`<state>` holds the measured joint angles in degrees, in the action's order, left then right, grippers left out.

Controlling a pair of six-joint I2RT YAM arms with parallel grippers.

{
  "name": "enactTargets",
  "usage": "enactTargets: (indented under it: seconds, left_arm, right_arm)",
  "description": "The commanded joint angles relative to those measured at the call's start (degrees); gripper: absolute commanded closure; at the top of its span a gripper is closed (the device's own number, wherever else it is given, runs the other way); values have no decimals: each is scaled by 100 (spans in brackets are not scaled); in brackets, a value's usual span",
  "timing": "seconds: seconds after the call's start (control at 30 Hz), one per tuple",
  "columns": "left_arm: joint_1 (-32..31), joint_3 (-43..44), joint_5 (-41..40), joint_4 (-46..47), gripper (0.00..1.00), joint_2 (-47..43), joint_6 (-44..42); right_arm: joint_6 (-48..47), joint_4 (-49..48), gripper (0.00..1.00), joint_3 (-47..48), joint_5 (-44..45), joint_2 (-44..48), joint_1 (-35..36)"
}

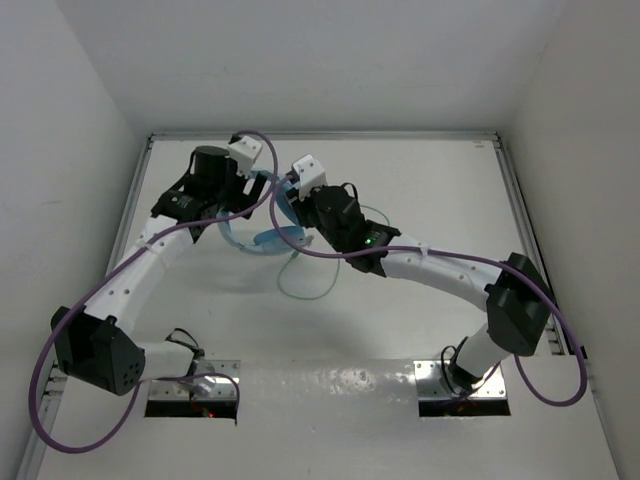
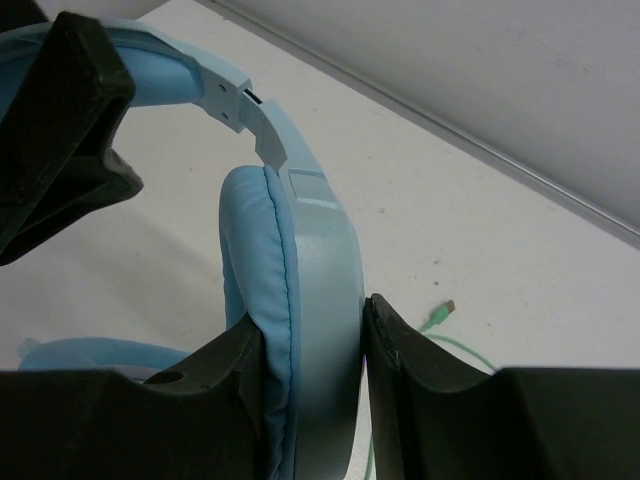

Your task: Wrap the headphones

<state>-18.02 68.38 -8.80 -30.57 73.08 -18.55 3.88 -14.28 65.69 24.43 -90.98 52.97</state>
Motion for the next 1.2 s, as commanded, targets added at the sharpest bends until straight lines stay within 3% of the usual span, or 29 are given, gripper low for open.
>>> enactTargets:
  seconds: [0.0,0.33,0.8,0.93,1.03,1.17]
  left_arm:
    - [-35,-9,-439,174,15,-163,35]
    - [-35,8,-17,-178,18,-277,79]
    - [-35,308,-61,-309,33,-373,97]
    - [-35,185,71,-345,39,-233,70]
    - [-35,70,106,-248,51,-119,88]
    - [-26,53,45,-248,48,39,35]
  right_arm:
    - [166,-857,100,67,229,475,-50]
    - [25,-901,100,128,466,450,-41]
    - [-133,-646,100,330,669,142,-41]
    - [-107,-663,100,322,660,159,-50]
    - [-54,-663,100,330,634,151,-41]
    - [-36,-663,100,330,642,186,-41]
